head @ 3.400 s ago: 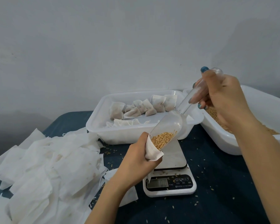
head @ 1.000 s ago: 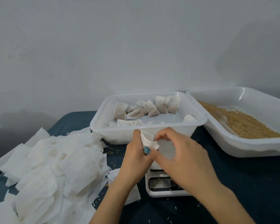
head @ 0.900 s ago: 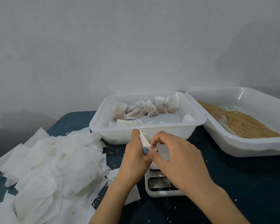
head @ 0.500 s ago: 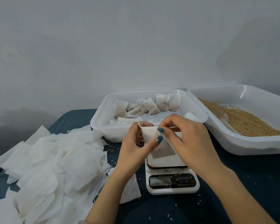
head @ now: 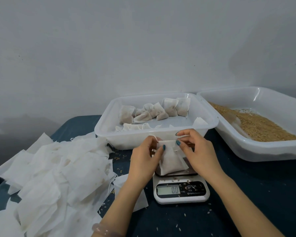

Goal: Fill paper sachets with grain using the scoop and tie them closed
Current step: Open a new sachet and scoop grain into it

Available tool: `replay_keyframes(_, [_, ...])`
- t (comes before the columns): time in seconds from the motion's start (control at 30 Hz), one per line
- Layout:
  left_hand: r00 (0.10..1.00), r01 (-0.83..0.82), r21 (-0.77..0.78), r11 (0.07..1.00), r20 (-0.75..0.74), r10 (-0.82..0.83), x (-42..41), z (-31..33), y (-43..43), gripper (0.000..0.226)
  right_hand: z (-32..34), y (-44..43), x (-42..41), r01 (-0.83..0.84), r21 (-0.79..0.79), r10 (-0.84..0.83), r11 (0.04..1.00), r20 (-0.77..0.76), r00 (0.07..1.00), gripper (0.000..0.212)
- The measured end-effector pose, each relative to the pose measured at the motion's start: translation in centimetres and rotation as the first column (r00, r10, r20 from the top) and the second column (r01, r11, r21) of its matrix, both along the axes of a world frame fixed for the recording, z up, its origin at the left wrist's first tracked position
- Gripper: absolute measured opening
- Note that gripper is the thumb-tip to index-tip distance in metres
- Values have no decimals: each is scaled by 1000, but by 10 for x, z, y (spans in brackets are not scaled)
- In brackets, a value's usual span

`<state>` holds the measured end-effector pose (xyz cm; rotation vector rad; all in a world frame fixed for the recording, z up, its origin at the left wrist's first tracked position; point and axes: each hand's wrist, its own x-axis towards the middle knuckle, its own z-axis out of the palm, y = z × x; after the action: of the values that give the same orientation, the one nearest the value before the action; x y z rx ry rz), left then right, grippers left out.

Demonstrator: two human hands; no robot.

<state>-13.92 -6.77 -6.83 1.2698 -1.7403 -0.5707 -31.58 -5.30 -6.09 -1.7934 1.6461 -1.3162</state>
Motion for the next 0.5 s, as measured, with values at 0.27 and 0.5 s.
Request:
replay_keyframes(0.27, [998,-20,16,1000,54,19,3,-10,-3,32,-4,4,-7,63,21,-63,998,-24,998,18])
replay_keyframes(0.5, [998,-49,25,998,52,48,6,-14,-8,29,-2,6,-7,80,47,-80,996,3,997,20])
